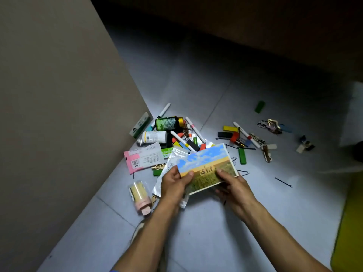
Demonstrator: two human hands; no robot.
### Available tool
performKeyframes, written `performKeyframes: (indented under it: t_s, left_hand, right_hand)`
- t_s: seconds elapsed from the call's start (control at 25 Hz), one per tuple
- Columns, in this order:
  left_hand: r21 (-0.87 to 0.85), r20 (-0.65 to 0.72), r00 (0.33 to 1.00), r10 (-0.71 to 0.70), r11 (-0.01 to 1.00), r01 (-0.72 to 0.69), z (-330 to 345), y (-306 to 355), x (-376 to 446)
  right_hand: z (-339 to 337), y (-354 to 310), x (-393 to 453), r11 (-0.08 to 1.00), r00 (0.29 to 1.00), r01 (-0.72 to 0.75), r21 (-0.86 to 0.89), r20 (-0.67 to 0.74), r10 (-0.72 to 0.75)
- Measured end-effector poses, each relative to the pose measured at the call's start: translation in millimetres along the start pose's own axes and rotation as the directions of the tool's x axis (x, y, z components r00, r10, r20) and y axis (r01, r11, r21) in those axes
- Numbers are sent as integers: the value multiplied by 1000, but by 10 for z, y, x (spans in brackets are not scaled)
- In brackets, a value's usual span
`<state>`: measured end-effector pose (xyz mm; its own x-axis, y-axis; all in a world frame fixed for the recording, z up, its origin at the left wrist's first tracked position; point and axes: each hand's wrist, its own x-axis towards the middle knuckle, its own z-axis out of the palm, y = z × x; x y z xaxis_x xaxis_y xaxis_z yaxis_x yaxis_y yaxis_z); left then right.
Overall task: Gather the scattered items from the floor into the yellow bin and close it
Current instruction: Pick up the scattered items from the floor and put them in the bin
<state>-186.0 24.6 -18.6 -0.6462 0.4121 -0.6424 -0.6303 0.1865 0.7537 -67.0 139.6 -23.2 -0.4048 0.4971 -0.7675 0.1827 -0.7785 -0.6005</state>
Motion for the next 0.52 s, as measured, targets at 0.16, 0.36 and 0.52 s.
performKeyframes:
  t_s: [0.16,0.36,0.52]
  left_hand:
    - [293,-118,991,58,956,-21,-3,-11,-84]
    - [973,-143,953,269,213,86,-260,-33,85]
    - [929,-220,929,299,353,106,-284,24,238]
  right_hand:
    - [11,19,-140,986,989,139,-91,-45,-143]
    - [-226,-49,-157,975,990,131,-177,-22,-137]
    - [-162,-34,-75,969,993,115,-217,30,-111]
